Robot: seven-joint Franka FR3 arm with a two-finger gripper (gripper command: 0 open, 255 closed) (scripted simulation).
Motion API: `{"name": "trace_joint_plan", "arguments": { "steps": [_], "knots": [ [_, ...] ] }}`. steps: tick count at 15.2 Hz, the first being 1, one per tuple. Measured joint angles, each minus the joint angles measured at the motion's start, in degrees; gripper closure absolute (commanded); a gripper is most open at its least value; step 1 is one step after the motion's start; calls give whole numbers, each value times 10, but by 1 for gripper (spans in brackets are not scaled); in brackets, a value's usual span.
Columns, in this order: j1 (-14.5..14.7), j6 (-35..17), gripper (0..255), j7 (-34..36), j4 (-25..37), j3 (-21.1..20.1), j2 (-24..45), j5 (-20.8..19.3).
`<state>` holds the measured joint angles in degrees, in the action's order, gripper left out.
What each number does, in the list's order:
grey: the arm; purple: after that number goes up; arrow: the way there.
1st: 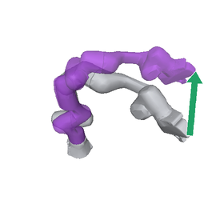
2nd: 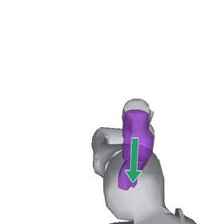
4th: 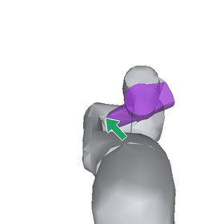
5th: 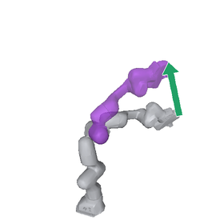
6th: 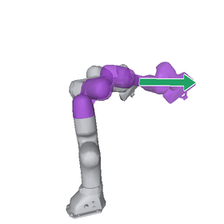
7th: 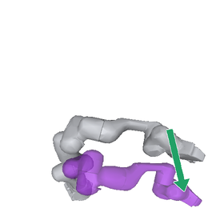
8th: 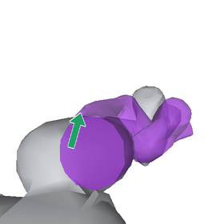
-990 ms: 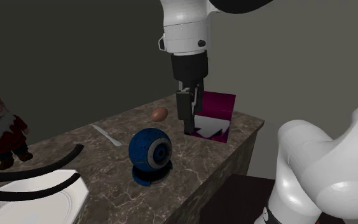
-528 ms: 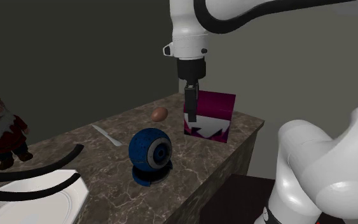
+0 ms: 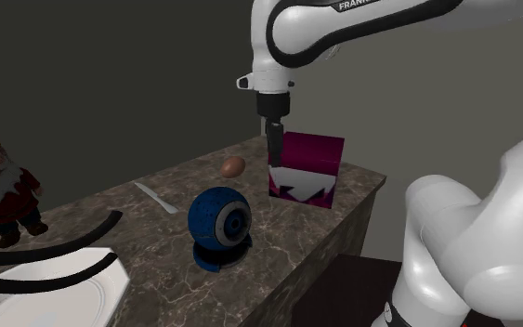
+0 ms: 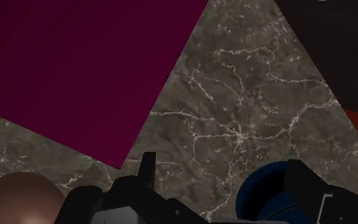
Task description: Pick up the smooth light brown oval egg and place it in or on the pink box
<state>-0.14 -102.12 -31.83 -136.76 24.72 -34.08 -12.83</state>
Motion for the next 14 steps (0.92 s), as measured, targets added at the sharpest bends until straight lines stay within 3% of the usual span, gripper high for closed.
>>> {"name": "trace_joint_plan", "arguments": {
  "steps": [3,5,10,14],
  "knots": [
    [16,-30,0,-82,35,51,51,6],
    [31,-67,0,-139,60,81,86,42],
    [59,-94,0,-303,138,162,210,92],
    [66,-87,0,-445,225,209,344,240]
  ]
}}
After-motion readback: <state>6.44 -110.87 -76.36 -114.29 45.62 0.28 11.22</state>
